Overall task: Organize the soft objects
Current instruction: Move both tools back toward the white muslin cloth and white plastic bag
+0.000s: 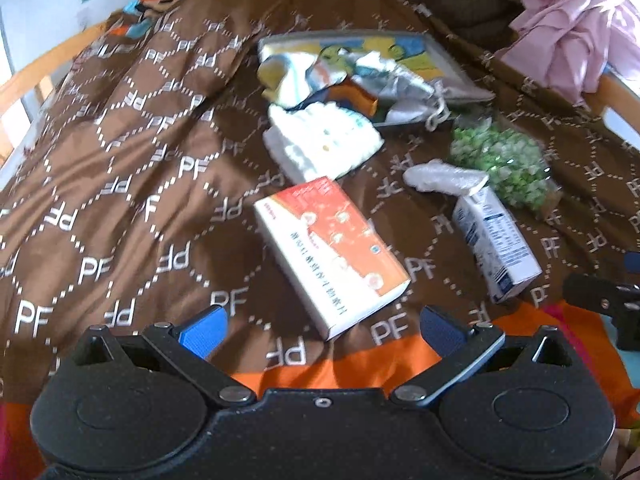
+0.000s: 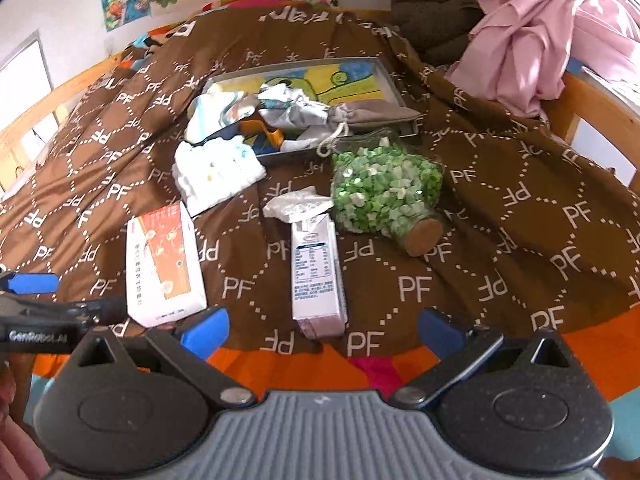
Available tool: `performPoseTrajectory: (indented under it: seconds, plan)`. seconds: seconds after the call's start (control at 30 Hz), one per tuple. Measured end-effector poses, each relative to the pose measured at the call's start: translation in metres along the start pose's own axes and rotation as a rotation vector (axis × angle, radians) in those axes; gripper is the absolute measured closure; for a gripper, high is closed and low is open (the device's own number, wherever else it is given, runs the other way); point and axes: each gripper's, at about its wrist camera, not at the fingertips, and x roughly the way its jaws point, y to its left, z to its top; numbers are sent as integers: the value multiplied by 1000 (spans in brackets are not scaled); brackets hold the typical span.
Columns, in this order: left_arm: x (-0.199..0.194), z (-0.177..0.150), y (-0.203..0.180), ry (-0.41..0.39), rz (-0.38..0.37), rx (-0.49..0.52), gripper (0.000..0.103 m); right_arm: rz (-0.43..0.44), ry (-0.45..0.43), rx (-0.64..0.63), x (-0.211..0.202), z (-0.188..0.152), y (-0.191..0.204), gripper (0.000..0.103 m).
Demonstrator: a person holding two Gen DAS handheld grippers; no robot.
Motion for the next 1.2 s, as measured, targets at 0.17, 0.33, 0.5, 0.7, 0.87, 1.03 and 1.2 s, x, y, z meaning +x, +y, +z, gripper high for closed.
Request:
performPoseTrajectory:
  seconds: [0.17, 0.33, 0.5, 0.7, 0.87, 1.03, 1.2]
  plan:
    - [5, -1, 1, 29, 7, -3, 1, 4, 15, -39, 4, -1, 7, 0]
    - [5, 0, 4, 31, 17, -23, 1, 15, 11, -56, 3, -1, 10, 0]
    - [3, 3, 8, 14, 30, -48, 1, 16, 1, -57, 2, 0, 11, 0]
    - [0, 6, 10, -8, 35, -64, 1, 22, -16, -58, -1, 1, 11, 0]
    - [0, 6, 11, -13, 31, -72, 1, 27, -30, -56, -2, 2, 11, 0]
    - [0, 8, 13, -31, 30, -81, 1, 35, -50, -43, -4, 3, 10, 0]
    - [2, 12, 14, -54, 40, -98, 1, 30, -71, -33, -4, 6, 10, 0]
